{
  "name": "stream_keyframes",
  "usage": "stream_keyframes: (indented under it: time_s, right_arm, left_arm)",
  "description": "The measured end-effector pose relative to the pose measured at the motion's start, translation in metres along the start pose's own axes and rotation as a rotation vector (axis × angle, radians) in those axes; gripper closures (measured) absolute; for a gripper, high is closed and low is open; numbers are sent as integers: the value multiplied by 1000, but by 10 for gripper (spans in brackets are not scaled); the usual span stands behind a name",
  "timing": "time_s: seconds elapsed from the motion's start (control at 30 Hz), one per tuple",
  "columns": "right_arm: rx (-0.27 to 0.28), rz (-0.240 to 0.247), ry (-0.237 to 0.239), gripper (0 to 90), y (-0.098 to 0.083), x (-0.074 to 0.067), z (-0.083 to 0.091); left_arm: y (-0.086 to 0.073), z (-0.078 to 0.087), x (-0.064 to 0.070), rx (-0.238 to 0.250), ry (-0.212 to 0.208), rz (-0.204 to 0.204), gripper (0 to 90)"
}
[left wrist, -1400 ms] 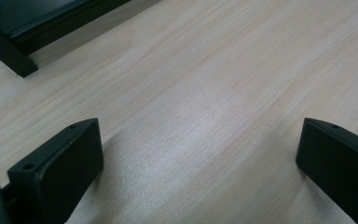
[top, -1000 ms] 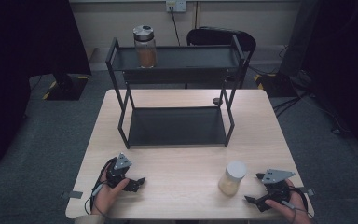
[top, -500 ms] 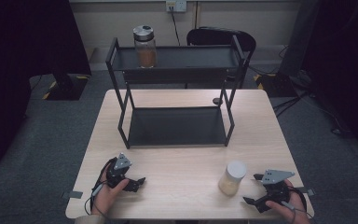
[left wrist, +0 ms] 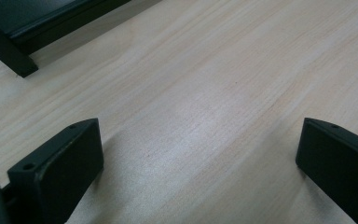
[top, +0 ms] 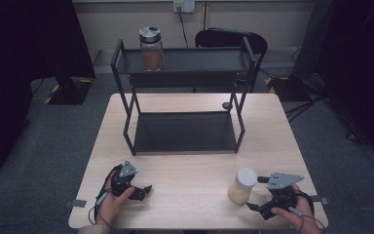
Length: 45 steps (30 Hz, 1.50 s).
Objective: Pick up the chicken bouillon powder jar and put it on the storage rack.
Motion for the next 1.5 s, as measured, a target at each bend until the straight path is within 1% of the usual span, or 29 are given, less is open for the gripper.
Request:
stream_keyframes:
  time_s: [0.03,0.13,0.27,0.33,0.4,0.43,0.47,0.5,0.53,0.57,0.6,0.63,0.7,0.77,0.83,1.03,1.1,1.13,1.17,1.23,1.27,1.3,1.37,1.5]
  right_arm:
    - [3,-3,7,8,2,0,-1]
    - [14,-13,5,8,7,-1,-5]
    - [73,-56,25,12,7,1,-8]
    - [83,-66,8,33,9,0,-9]
    - [103,-86,24,71,10,1,-12]
    - [112,-78,29,101,10,0,-15]
    - [112,-78,29,101,10,0,-15]
    - [109,-62,18,130,12,-2,-17]
    - [115,-56,21,187,12,-2,-18]
    - [131,-53,31,211,11,-2,-19]
    - [138,-49,28,224,11,-2,-20]
    - [137,-37,23,275,12,-3,-20]
    - [134,-4,6,320,13,-5,-21]
    - [141,8,0,329,13,-6,-21]
    - [142,8,-1,330,13,-6,-22]
    - [110,-7,-9,332,22,-8,-22]
    - [98,-12,-15,332,27,-9,-24]
    - [89,-19,-23,333,32,-10,-26]
    - [89,-19,-23,333,32,-10,-26]
    - [96,-38,-26,333,37,-10,-27]
    - [99,-52,-32,333,45,-9,-28]
    - [99,-52,-32,333,45,-9,-28]
    - [91,-59,-45,333,55,-9,-30]
    - [81,-66,-53,333,73,-8,-37]
  left_arm:
    - [0,0,0,0,0,0,0]
    - [0,0,0,0,0,0,0]
    - [0,0,0,0,0,0,0]
    - [0,0,0,0,0,0,0]
    - [0,0,0,0,0,0,0]
    - [0,0,0,0,0,0,0]
    - [0,0,0,0,0,0,0]
    - [0,0,0,0,0,0,0]
    - [0,0,0,0,0,0,0]
    - [0,0,0,0,0,0,0]
    - [0,0,0,0,0,0,0]
    - [0,0,0,0,0,0,0]
    - [0,0,0,0,0,0,0]
    - [0,0,0,0,0,0,0]
    - [0,0,0,1,0,0,0]
    - [0,0,0,0,0,0,0]
    - [0,0,0,0,0,0,0]
    - [0,0,0,0,0,0,0]
    - [0,0,0,0,0,0,0]
    - [0,0,0,0,0,0,0]
    - [0,0,0,0,0,0,0]
    - [0,0,0,0,0,0,0]
    - [0,0,0,0,0,0,0]
    - [0,0,0,0,0,0,0]
Point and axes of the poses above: each handheld gripper's, and its own axes: z roughly backward along the jaws, y roughly out of its top, x roughly to its right, the point moved 4 cm from there along -z, roughly forward along the jaws, and after that the axes turned 1 degree about y, right-handed, at the moved point
